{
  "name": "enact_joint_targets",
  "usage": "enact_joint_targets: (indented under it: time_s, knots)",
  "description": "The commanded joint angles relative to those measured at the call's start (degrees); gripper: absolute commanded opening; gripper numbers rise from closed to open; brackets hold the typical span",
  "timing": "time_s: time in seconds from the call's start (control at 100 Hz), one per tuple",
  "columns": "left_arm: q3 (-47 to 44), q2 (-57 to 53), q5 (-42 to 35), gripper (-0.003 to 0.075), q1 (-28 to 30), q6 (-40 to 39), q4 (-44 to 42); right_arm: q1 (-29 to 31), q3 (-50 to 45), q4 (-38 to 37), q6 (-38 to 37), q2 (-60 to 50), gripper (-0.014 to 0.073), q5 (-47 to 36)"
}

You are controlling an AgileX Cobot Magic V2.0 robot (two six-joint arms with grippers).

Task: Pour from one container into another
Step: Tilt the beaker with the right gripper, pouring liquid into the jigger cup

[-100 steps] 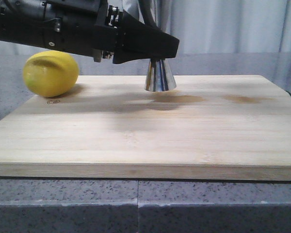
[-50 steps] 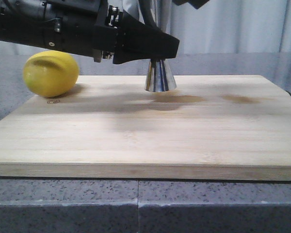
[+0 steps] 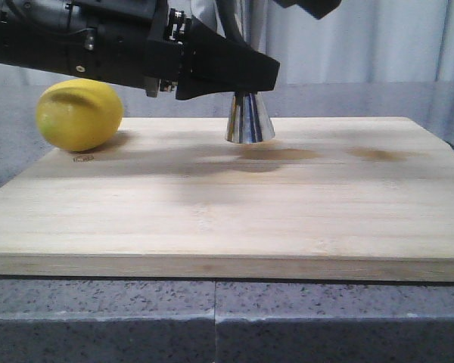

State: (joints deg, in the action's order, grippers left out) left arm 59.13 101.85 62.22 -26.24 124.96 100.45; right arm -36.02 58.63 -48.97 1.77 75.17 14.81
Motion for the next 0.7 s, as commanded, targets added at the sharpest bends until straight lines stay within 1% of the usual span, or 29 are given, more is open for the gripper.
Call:
enact_joint_targets:
  time_s: [0.0, 0.69]
  knots:
    - [1.8, -2.3, 4.2, 0.0059, -0.5, -0.3, 3.6, -0.5, 2.2, -2.0, 0.1, -1.0, 0.031, -2.4]
    - [1.8, -2.3, 4.2, 0.0059, -0.5, -0.3, 3.6, -1.1, 2.2, -8.8, 0.1, -0.1, 0.031, -1.3]
